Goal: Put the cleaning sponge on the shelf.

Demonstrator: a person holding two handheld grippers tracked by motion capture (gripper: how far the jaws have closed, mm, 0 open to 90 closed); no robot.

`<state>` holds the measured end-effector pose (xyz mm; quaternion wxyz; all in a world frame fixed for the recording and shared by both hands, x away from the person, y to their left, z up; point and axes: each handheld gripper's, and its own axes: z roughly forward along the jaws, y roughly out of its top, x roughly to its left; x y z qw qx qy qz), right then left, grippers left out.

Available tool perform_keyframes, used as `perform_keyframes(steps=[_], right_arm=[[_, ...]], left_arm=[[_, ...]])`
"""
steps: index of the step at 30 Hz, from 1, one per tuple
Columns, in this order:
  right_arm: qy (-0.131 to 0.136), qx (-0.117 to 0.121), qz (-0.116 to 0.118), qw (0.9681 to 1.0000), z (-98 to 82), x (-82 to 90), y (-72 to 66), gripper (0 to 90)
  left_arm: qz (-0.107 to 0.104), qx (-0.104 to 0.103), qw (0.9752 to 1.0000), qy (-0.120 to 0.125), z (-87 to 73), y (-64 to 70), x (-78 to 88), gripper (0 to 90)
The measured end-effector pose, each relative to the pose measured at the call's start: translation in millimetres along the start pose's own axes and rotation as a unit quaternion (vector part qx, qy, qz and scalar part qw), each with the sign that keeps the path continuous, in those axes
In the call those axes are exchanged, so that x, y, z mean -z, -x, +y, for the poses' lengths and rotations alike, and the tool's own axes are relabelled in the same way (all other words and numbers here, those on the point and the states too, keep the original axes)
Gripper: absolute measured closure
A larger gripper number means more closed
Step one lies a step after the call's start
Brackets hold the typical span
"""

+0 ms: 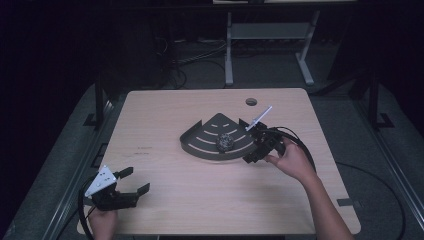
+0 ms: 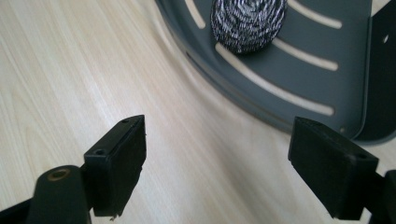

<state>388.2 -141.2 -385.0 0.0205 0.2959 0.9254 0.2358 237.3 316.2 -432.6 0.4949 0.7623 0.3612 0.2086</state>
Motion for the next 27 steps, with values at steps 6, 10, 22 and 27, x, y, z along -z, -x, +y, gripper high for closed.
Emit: perform_keyframes(steps=[6, 10, 22, 27], right_arm=[[0.001, -0.007, -0.002, 1.0, -14.0, -0.7, -0.8, 18.7], [0.0, -0.01, -0.002, 0.9999, -24.6, -2.4, -1.5, 18.8], [0.004, -0.023, -0.001, 0.9997, -58.9, -2.0, -8.9, 19.1], [0.009, -0.03, 0.0, 0.9995, -70.5, -3.0, -9.9, 19.1]], left_arm=[[0.0, -0.002, 1.0, -0.002, 0.1, 0.4, -0.2, 13.7], [0.0, 0.0, 1.0, -0.001, 0.0, 0.2, 0.0, 13.7], [0.001, -0.002, 1.0, -0.003, -0.2, 0.4, 0.1, 13.7], [0.001, -0.004, 1.0, -0.004, 0.0, 1.1, -0.6, 13.7]])
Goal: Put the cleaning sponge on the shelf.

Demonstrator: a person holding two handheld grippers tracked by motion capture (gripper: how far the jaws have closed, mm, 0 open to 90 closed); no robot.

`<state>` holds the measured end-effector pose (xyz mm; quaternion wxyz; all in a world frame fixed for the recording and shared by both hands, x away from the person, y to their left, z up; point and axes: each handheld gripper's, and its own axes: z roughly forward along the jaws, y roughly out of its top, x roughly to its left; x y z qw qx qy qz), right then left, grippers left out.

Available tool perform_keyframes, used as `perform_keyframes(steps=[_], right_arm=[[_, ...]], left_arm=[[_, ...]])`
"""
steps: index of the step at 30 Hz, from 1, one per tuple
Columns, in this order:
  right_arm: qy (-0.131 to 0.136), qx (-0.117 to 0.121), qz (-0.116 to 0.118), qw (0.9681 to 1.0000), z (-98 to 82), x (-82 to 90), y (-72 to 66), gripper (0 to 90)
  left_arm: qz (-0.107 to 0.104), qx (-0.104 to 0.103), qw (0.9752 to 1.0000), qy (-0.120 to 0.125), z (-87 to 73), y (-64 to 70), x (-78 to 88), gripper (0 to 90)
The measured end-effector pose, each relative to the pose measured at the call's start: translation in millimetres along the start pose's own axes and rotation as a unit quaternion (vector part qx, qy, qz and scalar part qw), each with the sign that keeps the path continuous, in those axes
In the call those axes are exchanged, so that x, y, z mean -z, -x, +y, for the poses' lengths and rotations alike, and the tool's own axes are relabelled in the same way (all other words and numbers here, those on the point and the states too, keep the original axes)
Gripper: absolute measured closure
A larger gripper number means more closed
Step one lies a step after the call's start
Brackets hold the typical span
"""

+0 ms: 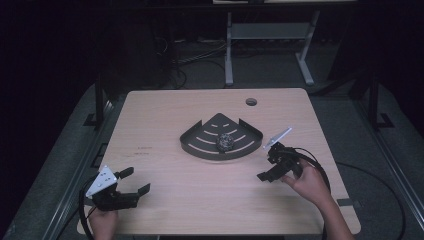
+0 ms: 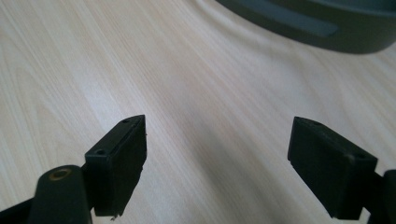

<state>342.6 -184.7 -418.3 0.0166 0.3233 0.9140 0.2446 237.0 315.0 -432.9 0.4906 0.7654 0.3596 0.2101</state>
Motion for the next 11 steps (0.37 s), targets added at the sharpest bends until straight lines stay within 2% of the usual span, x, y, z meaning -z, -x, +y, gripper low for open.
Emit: perform_keyframes(steps=[11], right_arm=[[0.007, -0.006, -0.003, 1.0, -24.8, -0.4, -5.8, 18.3]], left_arm=[[-0.002, 0.001, 1.0, 0.0, 0.1, 0.0, -1.4, 13.7]])
